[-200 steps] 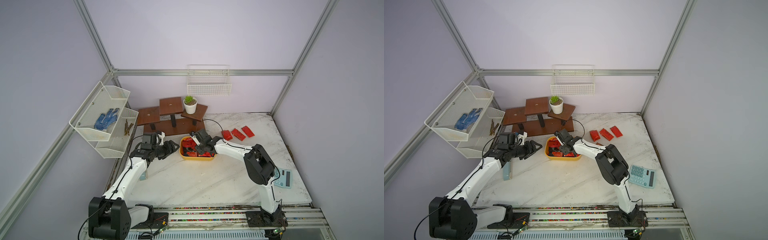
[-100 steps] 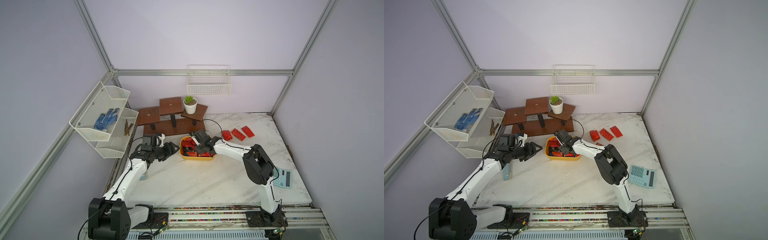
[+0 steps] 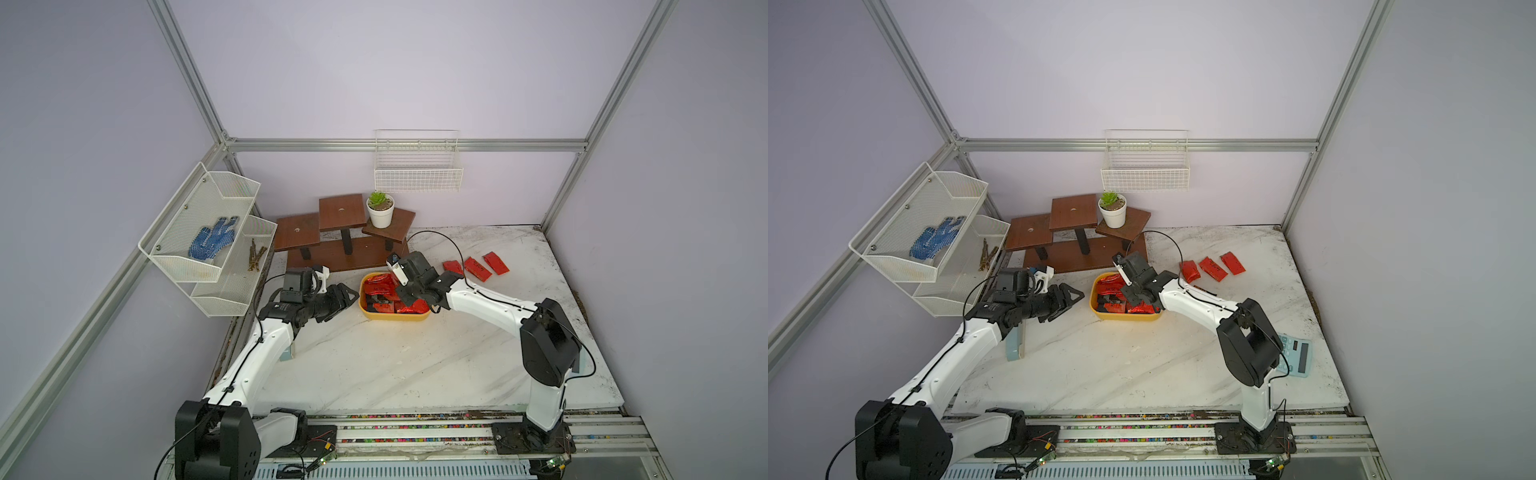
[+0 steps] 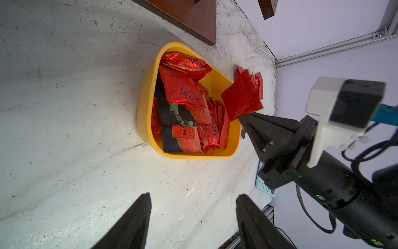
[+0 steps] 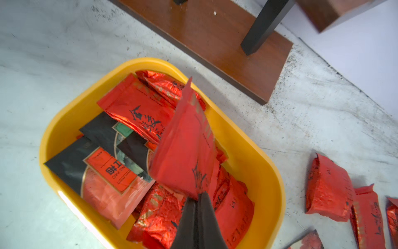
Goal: Take the tea bags out of the storage box
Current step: Pick up the tea bag from the storage box, then place the tea bag at the center of the board.
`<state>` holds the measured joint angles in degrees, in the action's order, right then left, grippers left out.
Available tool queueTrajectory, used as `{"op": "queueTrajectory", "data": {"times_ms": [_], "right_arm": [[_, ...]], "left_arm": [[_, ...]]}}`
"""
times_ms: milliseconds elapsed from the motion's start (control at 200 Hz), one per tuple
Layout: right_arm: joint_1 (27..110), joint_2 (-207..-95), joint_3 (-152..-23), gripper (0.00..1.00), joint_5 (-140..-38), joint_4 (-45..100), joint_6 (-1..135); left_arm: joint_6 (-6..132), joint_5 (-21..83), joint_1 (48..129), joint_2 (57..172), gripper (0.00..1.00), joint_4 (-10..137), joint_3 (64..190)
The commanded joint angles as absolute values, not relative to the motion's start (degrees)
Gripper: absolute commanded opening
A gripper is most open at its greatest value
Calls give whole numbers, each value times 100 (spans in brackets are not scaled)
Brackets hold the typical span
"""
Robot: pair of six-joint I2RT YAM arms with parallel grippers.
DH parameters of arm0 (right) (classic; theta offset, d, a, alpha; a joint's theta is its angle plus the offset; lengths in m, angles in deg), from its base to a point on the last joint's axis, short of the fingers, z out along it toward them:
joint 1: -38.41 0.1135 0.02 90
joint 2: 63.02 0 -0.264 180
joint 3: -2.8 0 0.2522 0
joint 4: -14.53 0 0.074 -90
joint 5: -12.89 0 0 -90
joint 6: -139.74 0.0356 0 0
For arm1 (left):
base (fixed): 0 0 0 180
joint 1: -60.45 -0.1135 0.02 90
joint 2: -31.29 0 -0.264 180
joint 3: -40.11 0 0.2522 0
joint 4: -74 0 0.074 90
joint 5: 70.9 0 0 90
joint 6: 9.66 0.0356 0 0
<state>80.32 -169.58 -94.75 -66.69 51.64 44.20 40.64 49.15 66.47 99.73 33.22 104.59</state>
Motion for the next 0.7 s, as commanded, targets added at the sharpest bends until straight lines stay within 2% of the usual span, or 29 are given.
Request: {"op": "queueTrajectory", "data": {"times_ms": [0,210,525,695], "right_arm": [[8065,-16589,-9277,0,-6836,5104,4687],[8058,-16117,-9180,0,-6789,5348,5151],[7863,-15171,-8317,0,-5526,5524,5856],[7281,-14651,-7858,0,-4859,5757,6468]], "left_arm": [[4062,4973,6716,9774,65,3504,10485],[4076,4665,7279,9908,65,3462,10695],[4134,4433,8072,10399,64,3492,11156],[4116,4458,8180,10402,64,3592,11199]]}}
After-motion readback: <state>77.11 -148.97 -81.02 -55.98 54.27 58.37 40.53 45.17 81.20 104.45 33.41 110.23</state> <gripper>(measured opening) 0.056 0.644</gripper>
